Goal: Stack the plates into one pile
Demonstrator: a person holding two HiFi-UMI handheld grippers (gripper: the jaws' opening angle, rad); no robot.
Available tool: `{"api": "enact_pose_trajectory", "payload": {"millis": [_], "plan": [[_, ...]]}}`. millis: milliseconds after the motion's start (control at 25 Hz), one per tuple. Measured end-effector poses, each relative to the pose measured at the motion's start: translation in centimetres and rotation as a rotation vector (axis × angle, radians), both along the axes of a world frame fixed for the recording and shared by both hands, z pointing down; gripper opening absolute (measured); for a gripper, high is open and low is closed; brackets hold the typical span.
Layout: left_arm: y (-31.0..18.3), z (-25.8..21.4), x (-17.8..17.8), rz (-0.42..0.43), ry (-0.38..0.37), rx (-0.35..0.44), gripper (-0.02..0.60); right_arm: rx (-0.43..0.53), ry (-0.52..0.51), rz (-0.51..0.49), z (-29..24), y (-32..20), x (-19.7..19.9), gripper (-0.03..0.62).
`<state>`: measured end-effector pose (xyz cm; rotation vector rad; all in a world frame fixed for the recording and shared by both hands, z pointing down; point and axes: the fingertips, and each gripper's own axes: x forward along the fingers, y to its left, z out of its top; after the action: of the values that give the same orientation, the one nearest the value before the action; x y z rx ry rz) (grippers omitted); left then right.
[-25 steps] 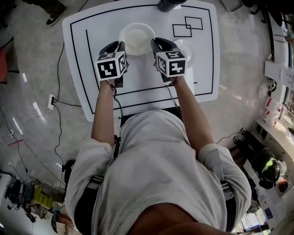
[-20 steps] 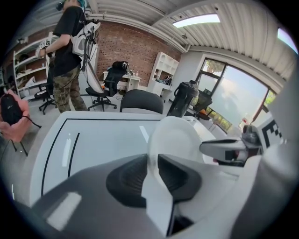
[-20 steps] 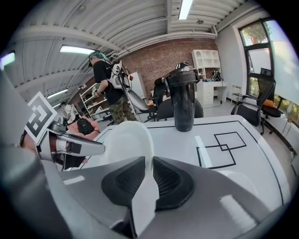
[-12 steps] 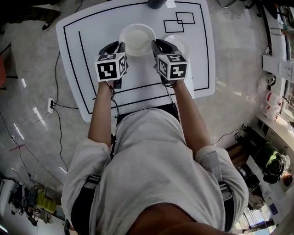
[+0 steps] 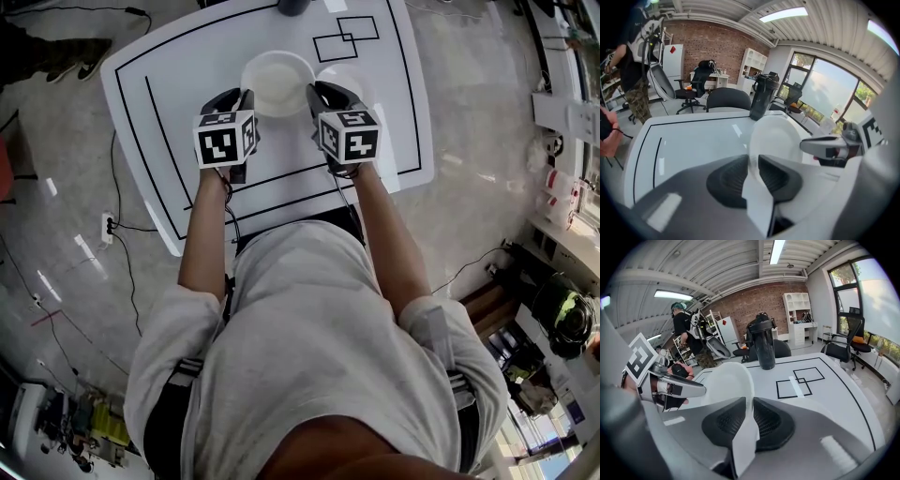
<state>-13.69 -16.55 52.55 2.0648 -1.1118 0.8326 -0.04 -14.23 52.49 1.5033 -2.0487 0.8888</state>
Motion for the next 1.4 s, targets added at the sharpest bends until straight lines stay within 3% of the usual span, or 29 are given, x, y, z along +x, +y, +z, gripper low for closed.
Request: {"api": "enact_pose_trajectory", "payload": {"millis": [560,1040,1400], "plan": [[1.5,0.9,5.1,0.086,-0.006,-0.027,0.071,-0.021,0.009,0.071,0.6,2.4,4.7,0.055],[2.8,0.8,11.9,0.173,-0.040,-0.038,0.071,-0.034,-0.010,0.124,0.8,4.8,11.2,0.054],[4.1,1.1,12.8,0.192,-0.060,-0.048,0.071,-0.030,-0.036,0.122,0.8,6.2,12.0,0.054]]}}
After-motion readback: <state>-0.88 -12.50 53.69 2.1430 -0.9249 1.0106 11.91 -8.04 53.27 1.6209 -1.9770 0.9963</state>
